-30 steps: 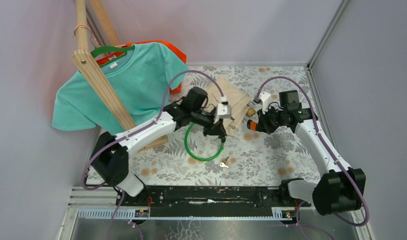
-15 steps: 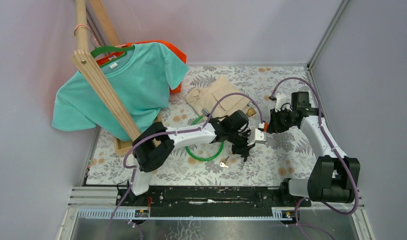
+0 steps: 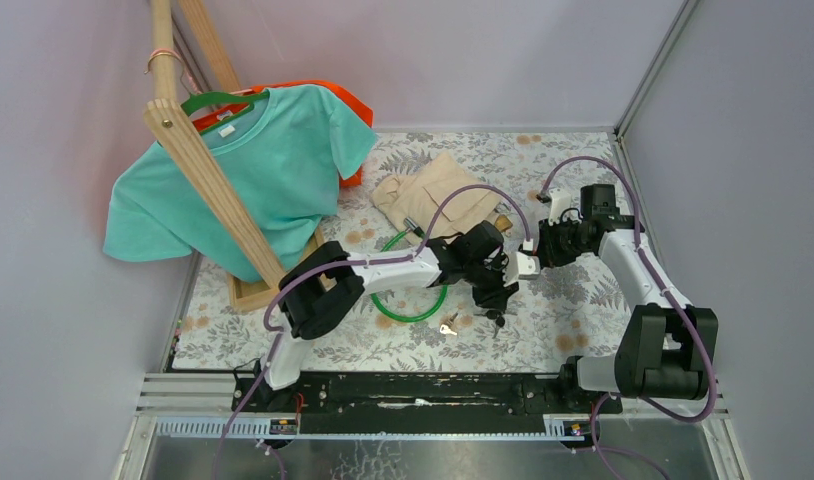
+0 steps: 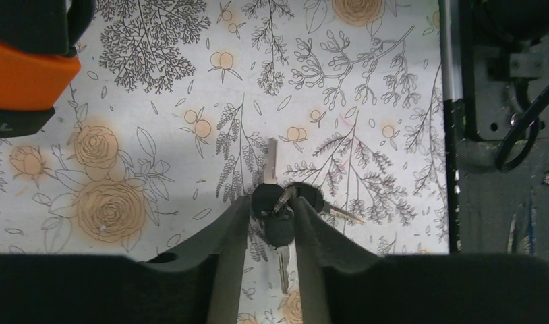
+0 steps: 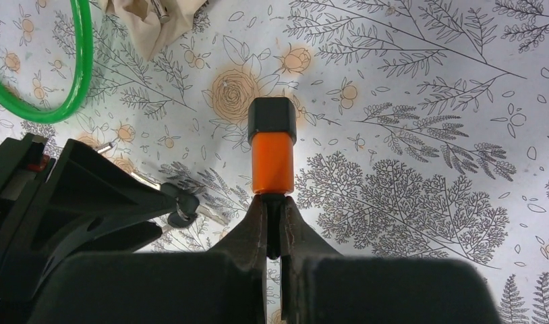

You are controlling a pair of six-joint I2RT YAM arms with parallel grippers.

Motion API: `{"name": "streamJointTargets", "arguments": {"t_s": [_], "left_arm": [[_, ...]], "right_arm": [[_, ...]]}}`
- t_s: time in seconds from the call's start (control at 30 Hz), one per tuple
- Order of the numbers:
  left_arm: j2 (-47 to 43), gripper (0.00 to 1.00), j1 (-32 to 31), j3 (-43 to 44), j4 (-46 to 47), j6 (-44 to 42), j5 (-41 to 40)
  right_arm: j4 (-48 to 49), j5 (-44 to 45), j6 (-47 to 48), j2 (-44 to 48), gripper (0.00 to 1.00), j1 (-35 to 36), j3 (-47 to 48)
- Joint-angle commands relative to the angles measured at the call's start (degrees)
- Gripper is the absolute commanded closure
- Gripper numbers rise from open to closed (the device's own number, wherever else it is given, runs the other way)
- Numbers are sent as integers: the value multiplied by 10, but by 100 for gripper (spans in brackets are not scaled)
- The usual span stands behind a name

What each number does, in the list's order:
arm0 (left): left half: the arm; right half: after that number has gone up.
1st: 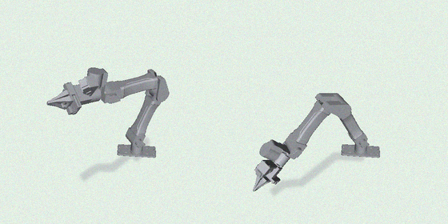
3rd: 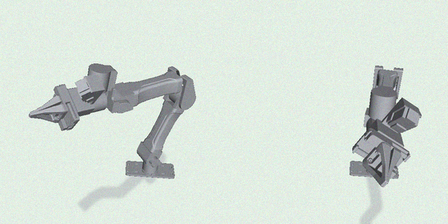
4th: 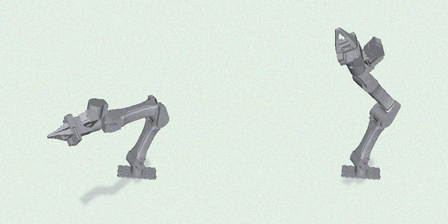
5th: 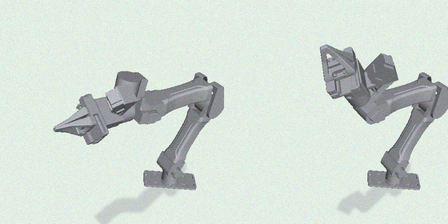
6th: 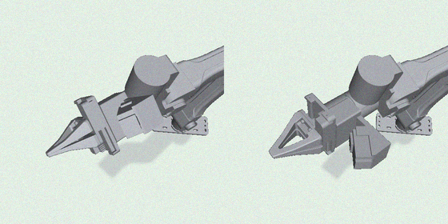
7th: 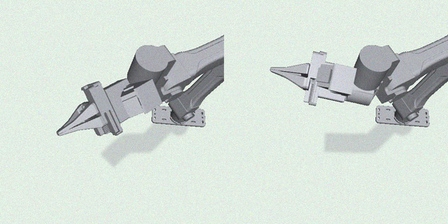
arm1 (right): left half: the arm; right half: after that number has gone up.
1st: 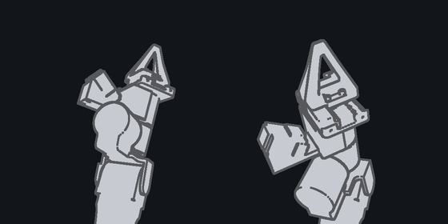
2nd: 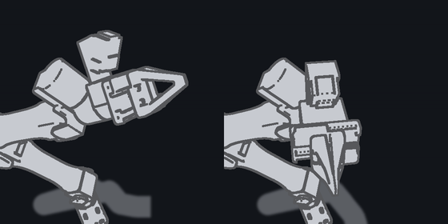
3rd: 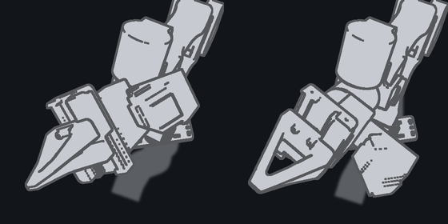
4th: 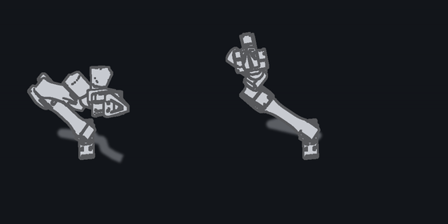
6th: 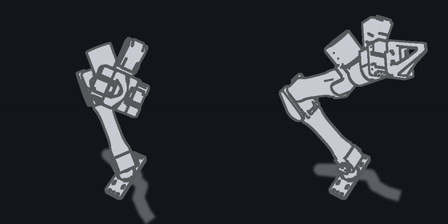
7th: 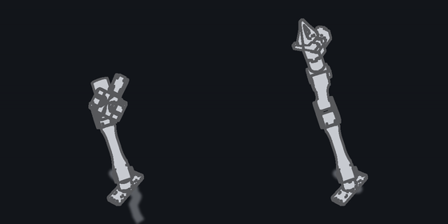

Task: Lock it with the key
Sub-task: Place the key at the center of the board, then place the lock at the center of the board.

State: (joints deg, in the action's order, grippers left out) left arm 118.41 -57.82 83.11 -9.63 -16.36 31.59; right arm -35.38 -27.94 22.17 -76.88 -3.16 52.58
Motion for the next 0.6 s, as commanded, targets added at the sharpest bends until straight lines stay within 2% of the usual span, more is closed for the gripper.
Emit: {"name": "streamJointTargets", "arguments": {"t_s": [0.0,0.13,0.27,0.43,0.57], "left_arm": [[-27,56,-1,-8,30,-23,20],[-60,42,6,-6,-8,-53,30],[-104,35,28,-15,-39,-77,22],[-173,24,70,-56,-50,-109,-6],[-203,18,105,-54,-73,-105,-36]], "right_arm": [[12,-38,1,0,100,-3,3],[4,-77,6,-13,100,-2,4],[-2,-123,9,-33,100,0,5],[-5,-144,8,-68,99,18,13],[-5,-146,7,-97,96,53,24]]}}
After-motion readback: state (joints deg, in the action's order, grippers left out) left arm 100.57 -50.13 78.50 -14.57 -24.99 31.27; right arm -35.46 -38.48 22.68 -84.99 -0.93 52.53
